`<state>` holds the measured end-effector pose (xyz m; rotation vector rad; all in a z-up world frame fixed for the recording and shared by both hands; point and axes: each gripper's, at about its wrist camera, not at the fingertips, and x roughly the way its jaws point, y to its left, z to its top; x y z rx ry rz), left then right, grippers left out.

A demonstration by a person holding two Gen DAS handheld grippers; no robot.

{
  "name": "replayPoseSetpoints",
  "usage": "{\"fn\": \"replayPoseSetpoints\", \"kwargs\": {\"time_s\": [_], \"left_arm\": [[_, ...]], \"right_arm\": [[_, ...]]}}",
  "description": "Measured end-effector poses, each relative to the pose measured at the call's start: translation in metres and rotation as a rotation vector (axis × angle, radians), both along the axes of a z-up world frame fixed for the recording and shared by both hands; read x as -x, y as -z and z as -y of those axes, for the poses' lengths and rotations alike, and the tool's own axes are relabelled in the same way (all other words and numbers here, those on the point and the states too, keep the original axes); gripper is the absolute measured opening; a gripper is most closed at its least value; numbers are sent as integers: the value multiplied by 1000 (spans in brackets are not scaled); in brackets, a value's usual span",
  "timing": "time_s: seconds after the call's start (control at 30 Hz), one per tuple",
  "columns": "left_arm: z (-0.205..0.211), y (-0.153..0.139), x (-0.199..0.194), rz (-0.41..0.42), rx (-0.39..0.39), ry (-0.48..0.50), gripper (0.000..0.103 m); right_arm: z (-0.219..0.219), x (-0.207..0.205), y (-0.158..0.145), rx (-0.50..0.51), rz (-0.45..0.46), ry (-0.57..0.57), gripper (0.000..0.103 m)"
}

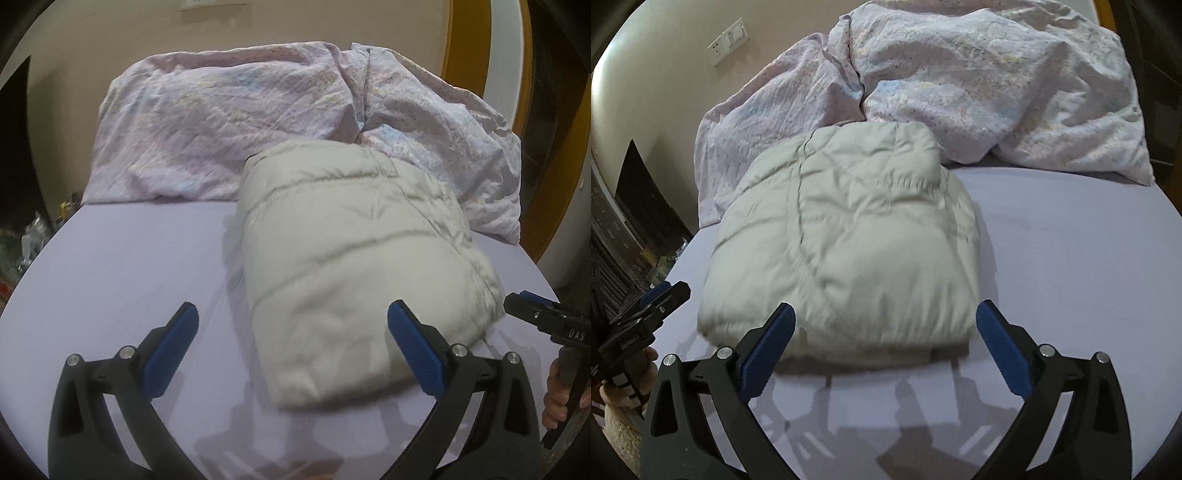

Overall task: Fold large clothes
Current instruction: 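Lift both grippers away from the folded jacket bundle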

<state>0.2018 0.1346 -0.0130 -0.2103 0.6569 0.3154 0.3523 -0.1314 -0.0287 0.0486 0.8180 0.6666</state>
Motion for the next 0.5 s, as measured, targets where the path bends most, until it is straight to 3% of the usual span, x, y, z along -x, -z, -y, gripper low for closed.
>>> {"fn": "replayPoseSetpoints", "kwargs": {"time_s": [0.27, 0.4, 0.5], "left_arm": [[23, 5, 42, -29, 17, -27, 101], [33, 11, 54, -44, 82, 11, 101], [45, 14, 59, -62, 82, 38, 101]], "right_arm": [[18, 52, -1, -14, 23, 33, 101], [27, 68, 5, -42, -8, 45, 101], [31, 74, 9, -52, -28, 51, 101]]}}
